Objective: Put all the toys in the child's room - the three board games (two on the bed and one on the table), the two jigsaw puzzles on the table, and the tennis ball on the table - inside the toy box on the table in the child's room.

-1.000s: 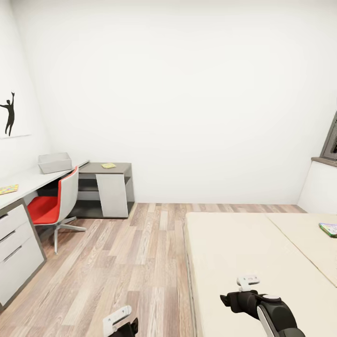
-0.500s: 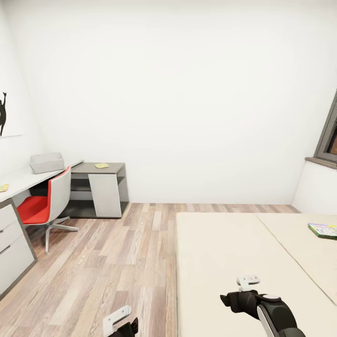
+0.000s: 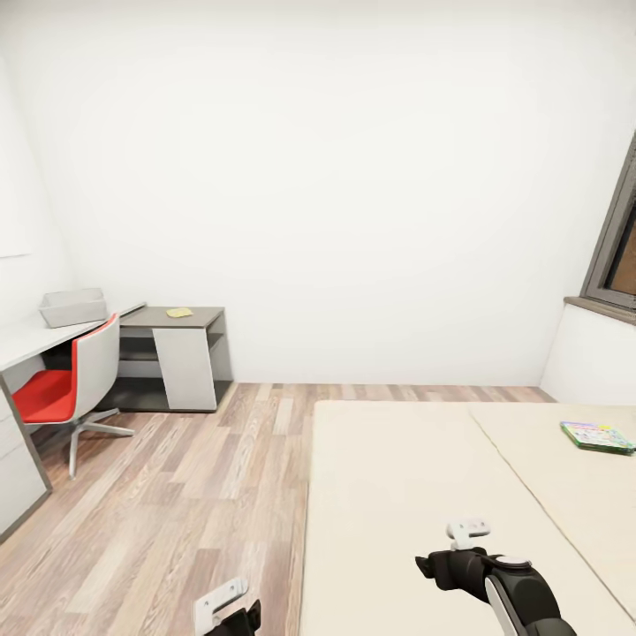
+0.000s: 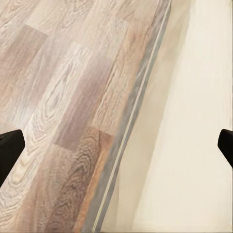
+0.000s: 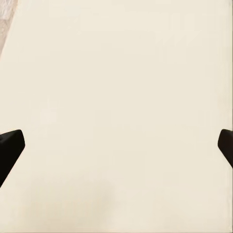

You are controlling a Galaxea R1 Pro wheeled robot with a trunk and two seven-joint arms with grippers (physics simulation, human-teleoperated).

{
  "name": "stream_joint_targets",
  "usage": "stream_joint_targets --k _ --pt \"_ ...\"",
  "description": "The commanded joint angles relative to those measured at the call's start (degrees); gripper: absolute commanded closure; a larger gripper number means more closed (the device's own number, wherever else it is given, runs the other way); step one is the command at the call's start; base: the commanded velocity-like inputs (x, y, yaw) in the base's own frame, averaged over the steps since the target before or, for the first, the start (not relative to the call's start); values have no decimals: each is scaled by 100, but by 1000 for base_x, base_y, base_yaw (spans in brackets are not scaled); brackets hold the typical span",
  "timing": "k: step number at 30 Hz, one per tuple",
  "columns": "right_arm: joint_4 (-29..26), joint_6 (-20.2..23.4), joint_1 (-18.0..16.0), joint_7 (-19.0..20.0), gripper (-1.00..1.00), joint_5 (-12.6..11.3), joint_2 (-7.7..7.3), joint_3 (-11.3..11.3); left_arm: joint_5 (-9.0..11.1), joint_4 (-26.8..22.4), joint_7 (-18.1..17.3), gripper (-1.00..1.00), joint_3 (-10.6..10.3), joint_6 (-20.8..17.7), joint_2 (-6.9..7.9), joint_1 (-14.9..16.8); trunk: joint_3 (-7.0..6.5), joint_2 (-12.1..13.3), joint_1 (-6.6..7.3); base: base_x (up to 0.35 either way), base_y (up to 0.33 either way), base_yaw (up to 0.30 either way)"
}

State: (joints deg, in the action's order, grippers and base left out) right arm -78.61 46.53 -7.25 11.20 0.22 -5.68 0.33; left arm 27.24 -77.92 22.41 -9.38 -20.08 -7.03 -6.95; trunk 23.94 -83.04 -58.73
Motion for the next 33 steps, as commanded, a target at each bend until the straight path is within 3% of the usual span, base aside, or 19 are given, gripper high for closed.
stream_joint_targets --k 1,33 --pt "-5 24 -3 13 -100 4 -4 3 54 -13 44 -100 -6 -16 0 0 5 -4 0 0 -271 0" --pt "-4 23 -5 13 -100 6 -4 3 53 -13 44 -100 -9 -20 0 4 5 -4 0 0 -271 0"
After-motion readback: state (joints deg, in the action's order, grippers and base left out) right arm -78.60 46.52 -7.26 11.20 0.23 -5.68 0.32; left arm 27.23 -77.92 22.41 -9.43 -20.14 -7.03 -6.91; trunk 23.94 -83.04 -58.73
